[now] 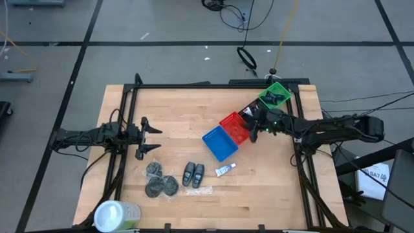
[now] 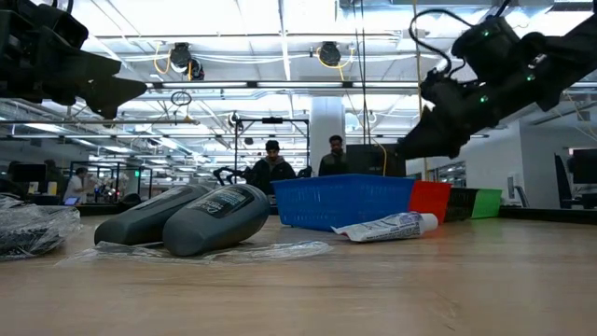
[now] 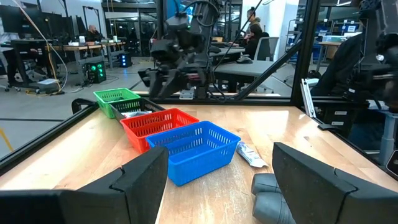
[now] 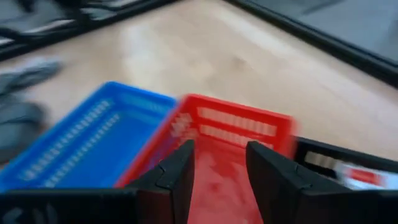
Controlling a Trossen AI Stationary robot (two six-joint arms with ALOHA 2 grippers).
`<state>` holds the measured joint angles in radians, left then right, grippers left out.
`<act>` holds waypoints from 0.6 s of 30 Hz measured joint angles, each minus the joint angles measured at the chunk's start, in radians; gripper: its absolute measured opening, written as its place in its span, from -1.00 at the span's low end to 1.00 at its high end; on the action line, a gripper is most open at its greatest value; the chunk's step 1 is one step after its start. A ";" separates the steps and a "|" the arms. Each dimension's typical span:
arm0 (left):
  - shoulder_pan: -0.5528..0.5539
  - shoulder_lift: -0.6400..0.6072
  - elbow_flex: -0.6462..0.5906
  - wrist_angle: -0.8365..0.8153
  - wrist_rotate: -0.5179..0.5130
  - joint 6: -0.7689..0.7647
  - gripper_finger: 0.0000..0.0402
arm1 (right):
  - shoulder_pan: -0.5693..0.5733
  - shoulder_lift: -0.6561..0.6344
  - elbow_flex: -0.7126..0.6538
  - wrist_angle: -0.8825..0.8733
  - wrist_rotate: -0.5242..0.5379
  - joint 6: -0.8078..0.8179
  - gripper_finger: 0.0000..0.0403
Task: Pick & Place Travel size toiletries
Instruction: Put the toothpaste into the black bin
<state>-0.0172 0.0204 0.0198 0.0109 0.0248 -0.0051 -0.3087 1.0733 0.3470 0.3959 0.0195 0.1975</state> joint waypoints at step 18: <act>0.000 0.000 0.000 0.000 0.000 0.000 0.41 | 0.390 0.055 0.000 0.301 -0.022 -0.006 -0.35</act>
<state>-0.0170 0.0208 0.0197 0.0109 0.0249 -0.0051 0.0815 1.1278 0.3467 0.6971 -0.0029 0.1912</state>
